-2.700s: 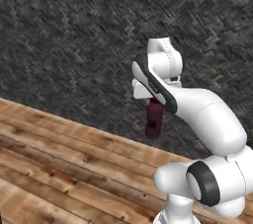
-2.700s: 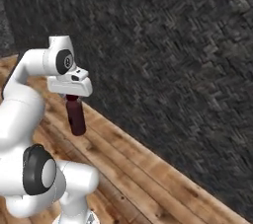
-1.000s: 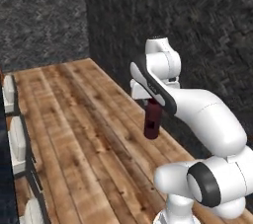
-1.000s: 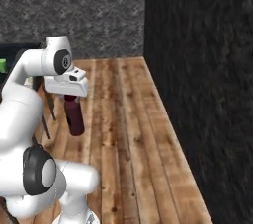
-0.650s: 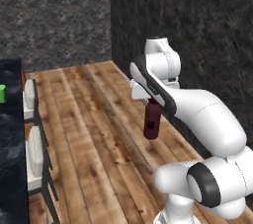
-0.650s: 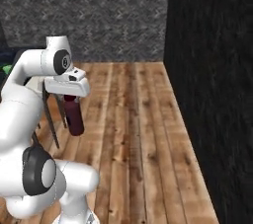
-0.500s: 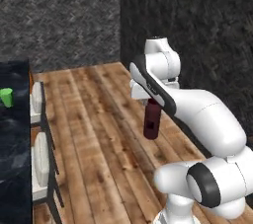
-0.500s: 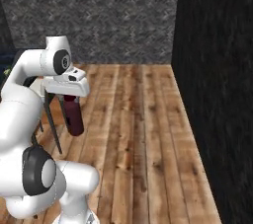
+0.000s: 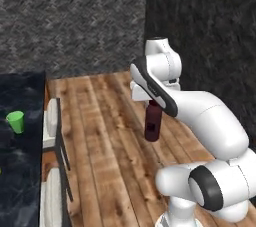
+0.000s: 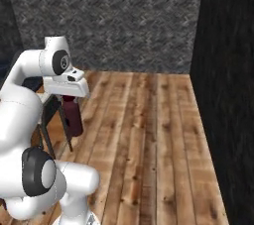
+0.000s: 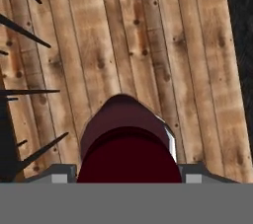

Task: Place the drinks on the dining counter in a tight cluster.

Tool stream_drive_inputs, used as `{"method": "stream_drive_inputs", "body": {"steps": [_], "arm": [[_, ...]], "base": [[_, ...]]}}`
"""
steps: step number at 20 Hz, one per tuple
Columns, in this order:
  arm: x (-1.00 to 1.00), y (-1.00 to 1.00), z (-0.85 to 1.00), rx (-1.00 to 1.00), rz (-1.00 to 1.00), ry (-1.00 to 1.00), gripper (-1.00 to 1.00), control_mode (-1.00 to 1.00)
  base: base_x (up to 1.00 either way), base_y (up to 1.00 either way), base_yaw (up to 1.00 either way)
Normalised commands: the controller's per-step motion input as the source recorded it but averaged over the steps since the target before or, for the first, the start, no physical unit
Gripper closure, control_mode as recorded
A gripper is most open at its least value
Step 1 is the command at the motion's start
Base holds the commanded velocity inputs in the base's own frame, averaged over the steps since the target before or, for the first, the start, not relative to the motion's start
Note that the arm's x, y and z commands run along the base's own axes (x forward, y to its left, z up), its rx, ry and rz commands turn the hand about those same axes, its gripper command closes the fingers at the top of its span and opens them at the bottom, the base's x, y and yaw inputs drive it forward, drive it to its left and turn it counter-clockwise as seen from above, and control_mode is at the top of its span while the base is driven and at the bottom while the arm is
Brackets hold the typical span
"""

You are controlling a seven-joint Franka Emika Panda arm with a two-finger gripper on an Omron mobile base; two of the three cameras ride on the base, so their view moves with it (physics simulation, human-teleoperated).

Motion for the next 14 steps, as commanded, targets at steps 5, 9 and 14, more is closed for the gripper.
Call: {"method": "stream_drive_inputs", "body": {"steps": [5,9,14], "arm": [[0.00,0.00,0.00,0.00,0.00,0.00,1.00,1.00],[0.00,0.00,0.00,0.00,0.00,0.00,1.00,1.00],[0.00,0.00,0.00,0.00,0.00,0.00,1.00,1.00]], "base": [[0.93,0.00,0.15],[0.87,0.00,0.23],[0.55,0.00,0.58]]}}
